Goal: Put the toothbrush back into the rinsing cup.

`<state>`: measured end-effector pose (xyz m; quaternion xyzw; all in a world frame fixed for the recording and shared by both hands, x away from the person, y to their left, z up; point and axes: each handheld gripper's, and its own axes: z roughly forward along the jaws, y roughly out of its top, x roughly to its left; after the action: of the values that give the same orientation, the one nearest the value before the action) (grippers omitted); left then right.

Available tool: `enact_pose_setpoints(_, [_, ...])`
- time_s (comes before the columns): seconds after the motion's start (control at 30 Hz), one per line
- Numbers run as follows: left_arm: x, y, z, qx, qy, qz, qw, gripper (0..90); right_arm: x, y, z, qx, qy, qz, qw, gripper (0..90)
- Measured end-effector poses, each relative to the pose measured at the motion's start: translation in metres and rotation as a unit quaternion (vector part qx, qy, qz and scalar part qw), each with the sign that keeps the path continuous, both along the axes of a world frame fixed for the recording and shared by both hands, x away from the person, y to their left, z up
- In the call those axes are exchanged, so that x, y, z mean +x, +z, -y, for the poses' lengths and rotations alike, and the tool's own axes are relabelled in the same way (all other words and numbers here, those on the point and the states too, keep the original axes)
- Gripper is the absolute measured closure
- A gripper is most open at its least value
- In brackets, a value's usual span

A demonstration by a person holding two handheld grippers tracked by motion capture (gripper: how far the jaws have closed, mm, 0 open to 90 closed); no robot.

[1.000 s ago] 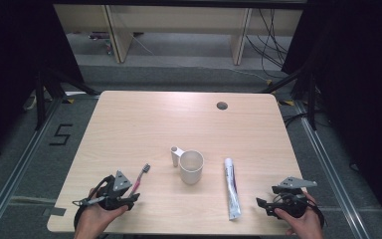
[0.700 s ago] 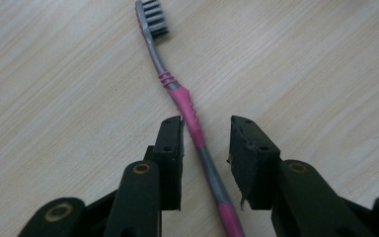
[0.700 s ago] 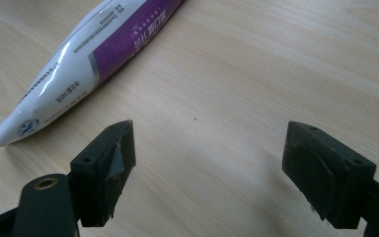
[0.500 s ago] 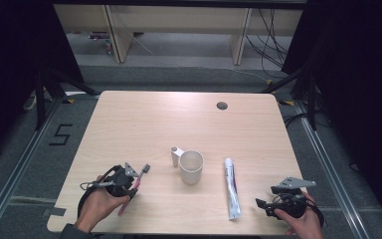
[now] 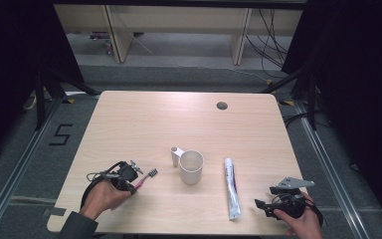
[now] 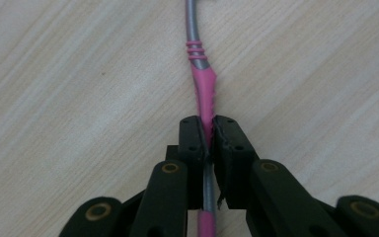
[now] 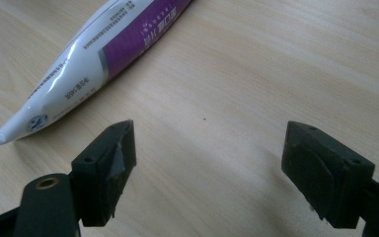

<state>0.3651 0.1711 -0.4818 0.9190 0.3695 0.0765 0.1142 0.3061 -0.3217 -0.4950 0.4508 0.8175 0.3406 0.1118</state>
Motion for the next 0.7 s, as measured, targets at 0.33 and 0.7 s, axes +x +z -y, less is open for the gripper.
enact_pose_setpoints(0.33, [0.009, 0.001, 0.006, 0.021, -0.004, -0.039, 0.999, 82.4, -0.001, 0.001, -0.001, -0.003, 0.001, -0.006, 1.0, 21.7])
enact_pose_setpoints(0.7, [0.014, 0.002, 0.011, 0.049, -0.019, -0.061, 0.9967, 83.1, -0.001, 0.002, -0.002, -0.013, 0.004, -0.01, 0.9999, 21.9])
